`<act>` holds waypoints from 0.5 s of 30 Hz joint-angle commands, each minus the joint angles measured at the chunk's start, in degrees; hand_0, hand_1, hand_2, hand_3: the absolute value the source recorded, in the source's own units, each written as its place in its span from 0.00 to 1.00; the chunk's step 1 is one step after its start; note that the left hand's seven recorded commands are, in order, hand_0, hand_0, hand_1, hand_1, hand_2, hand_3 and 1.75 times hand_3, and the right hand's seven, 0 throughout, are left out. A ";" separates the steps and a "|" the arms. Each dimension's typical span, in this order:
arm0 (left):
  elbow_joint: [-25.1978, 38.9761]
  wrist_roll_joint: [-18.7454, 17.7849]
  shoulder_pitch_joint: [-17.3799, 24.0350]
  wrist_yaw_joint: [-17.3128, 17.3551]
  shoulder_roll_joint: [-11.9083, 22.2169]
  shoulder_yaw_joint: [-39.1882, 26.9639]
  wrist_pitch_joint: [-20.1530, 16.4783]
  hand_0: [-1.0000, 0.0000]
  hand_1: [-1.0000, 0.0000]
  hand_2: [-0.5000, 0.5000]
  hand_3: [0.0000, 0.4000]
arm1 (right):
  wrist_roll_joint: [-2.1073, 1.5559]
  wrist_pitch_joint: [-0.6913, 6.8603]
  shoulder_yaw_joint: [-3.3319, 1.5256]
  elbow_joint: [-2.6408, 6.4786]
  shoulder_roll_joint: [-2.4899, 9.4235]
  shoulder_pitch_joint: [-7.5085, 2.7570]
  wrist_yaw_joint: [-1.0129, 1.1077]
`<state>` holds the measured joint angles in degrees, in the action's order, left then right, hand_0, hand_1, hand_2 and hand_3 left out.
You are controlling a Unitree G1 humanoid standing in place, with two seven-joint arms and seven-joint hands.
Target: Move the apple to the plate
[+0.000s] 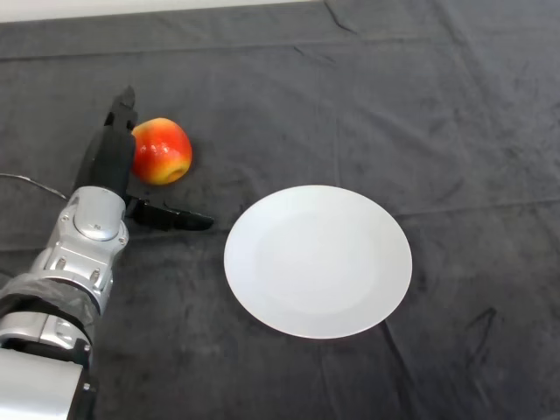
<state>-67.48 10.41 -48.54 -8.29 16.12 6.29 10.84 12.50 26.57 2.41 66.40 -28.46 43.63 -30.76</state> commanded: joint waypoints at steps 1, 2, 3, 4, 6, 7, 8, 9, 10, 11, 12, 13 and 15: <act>-2.46 0.75 -5.11 0.18 0.30 0.21 -1.02 0.00 0.00 0.50 1.00 | -0.02 0.20 -0.12 1.81 -0.24 -0.87 -0.12; -2.47 0.82 -5.12 0.20 0.29 0.27 -1.05 0.00 0.00 0.50 1.00 | -0.02 0.19 -0.12 1.82 -0.24 -0.87 -0.12; -2.49 0.88 -5.13 0.22 0.28 0.32 -1.08 0.00 0.00 0.50 1.00 | -0.02 0.19 -0.12 1.83 -0.24 -0.87 -0.12; -2.50 0.95 -5.14 0.25 0.28 0.38 -1.11 0.00 0.00 0.50 1.00 | -0.02 0.19 -0.12 1.83 -0.24 -0.86 -0.13; -2.53 1.08 -5.16 0.33 0.29 0.48 -1.15 0.00 0.00 0.50 1.00 | -0.02 0.18 -0.12 1.84 -0.24 -0.86 -0.13; -2.54 1.14 -5.17 0.39 0.30 0.53 -1.17 0.00 0.00 0.50 1.00 | -0.02 0.18 -0.12 1.85 -0.24 -0.85 -0.13; -2.55 1.20 -5.19 0.44 0.31 0.58 -1.19 0.00 0.00 0.50 1.00 | -0.02 0.17 -0.13 1.86 -0.24 -0.85 -0.13; -2.55 1.24 -5.20 0.49 0.32 0.62 -1.20 0.00 0.00 0.50 1.00 | -0.02 0.17 -0.13 1.86 -0.24 -0.85 -0.13; -2.56 1.30 -5.21 0.54 0.33 0.66 -1.21 0.00 0.00 0.50 1.00 | -0.02 0.17 -0.13 1.87 -0.24 -0.85 -0.13; -2.57 1.35 -5.23 0.60 0.35 0.70 -1.22 0.00 0.00 0.50 1.00 | -0.02 0.16 -0.13 1.87 -0.24 -0.85 -0.14; -2.57 1.39 -5.24 0.65 0.37 0.73 -1.22 0.00 0.00 0.50 1.00 | -0.02 0.16 -0.13 1.88 -0.24 -0.84 -0.14; -2.57 1.43 -5.26 0.72 0.39 0.77 -1.22 0.00 0.00 0.50 1.00 | -0.02 0.16 -0.13 1.88 -0.24 -0.84 -0.14; -2.58 1.51 -5.36 0.84 0.43 0.82 -1.27 0.00 0.00 0.50 1.00 | -0.02 0.15 -0.13 1.89 -0.24 -0.84 -0.14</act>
<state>-67.76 10.53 -48.56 -8.17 16.12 6.31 10.31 12.50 26.57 2.41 66.39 -28.46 43.63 -30.76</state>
